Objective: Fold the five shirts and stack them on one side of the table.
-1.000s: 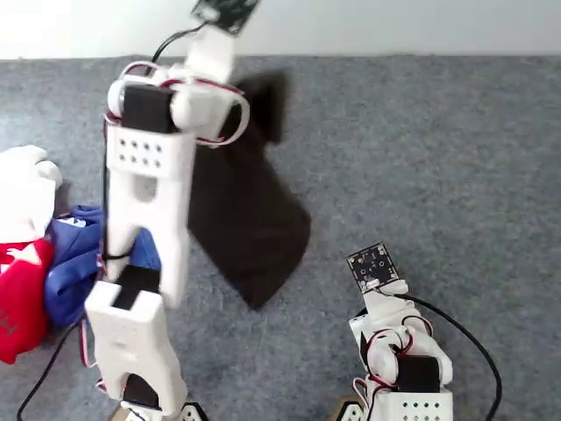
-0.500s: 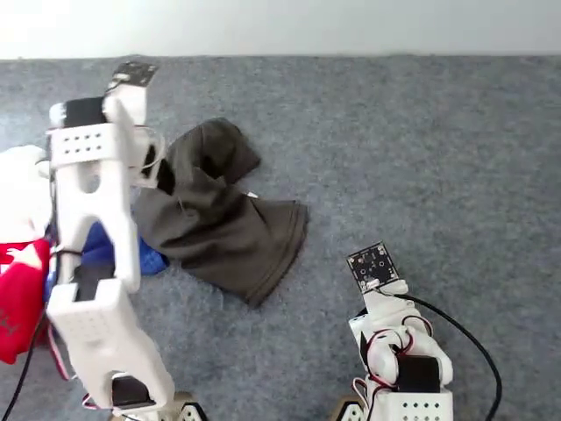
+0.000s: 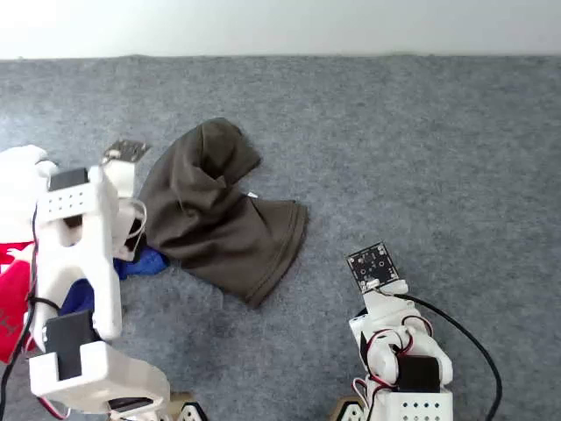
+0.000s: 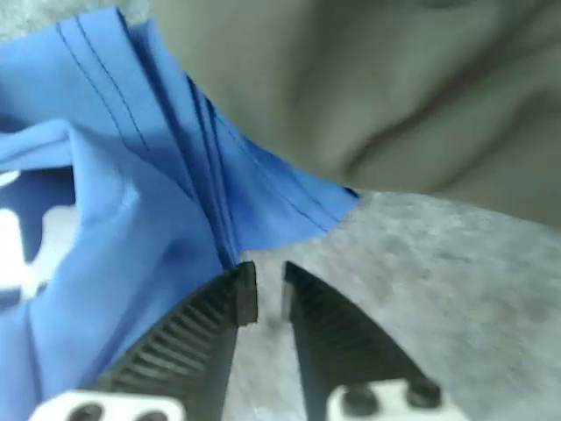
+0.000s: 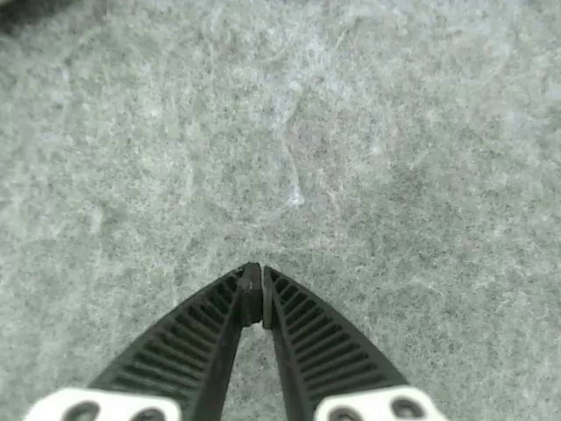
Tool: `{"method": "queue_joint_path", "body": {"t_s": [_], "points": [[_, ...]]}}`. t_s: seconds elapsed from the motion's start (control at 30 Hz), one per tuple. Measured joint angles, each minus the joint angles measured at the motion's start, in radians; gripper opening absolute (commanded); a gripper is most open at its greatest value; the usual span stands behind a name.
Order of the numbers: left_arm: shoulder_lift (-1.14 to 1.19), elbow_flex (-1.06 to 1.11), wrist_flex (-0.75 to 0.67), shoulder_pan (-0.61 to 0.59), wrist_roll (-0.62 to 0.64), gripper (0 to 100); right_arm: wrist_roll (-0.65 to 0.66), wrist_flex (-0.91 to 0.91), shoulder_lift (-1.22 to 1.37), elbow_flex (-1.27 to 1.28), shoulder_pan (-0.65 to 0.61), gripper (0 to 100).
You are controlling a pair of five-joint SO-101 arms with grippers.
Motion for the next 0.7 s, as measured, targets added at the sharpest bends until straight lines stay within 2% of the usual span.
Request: {"method": "queue_joint_path", "body": {"t_s": [0.2,0.37,0.5,0.7], "points": [[-0.002,0.175,-0.272,-0.089,-0.084,3,0.000,0.000,0.000,0.000,0.000,2.0],[0.057,0.144,-0.373,-0.212,-0.129,3,0.000,0.000,0.000,0.000,0.000,2.0],[0.210,-0.032,-0.328,-0.301,-0.132,3,0.000,0.000,0.000,0.000,0.000,2.0],[0.419,-0.413,-0.061,-0.381,-0.133,1,0.000,0.000,0.000,0.000,0.000,2.0]]}}
